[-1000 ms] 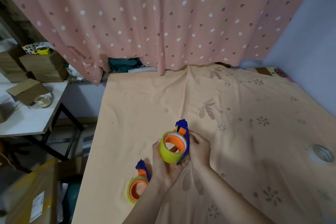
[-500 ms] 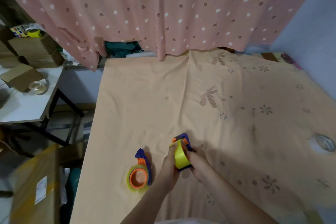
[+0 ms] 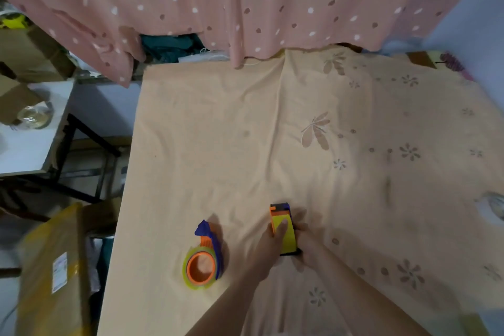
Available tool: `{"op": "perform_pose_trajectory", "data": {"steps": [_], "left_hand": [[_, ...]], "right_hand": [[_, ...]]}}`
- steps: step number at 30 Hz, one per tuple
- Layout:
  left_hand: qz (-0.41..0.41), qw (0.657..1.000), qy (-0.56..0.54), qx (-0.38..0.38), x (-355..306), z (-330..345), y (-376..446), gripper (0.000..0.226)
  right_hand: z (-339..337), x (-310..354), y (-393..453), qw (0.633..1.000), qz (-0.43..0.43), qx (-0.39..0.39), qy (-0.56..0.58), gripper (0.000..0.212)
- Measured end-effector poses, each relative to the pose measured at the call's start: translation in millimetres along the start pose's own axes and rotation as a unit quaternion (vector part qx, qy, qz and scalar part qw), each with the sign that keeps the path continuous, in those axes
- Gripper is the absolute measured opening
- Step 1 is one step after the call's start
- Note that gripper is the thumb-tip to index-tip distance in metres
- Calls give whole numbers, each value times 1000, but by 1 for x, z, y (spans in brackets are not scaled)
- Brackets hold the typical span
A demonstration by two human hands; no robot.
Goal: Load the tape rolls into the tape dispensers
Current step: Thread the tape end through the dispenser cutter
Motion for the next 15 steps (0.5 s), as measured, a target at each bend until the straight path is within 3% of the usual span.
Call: {"op": "perform_pose_trajectory", "data": {"steps": [4, 9, 15], "left_hand": [[0, 1000, 14, 1, 7, -5, 10, 51], [-53, 987, 147, -42, 22, -12, 18, 61], [-85, 971, 218, -52, 23, -7, 13, 60]], "right_hand": [[2, -10, 11, 997, 32, 34, 63, 37], [-3, -20, 19, 993, 70, 39, 91, 39], [-13, -17, 20, 994, 90, 0, -62, 22]]}}
Point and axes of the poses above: each hand's wrist, its own y-axis towards the middle knuckle, its own z-axis out of the palm, x = y × z, the point moved 1 cm from there along y, towards the middle knuckle, and after that the axes turned 13 degrees about x, right-handed, at the moved point
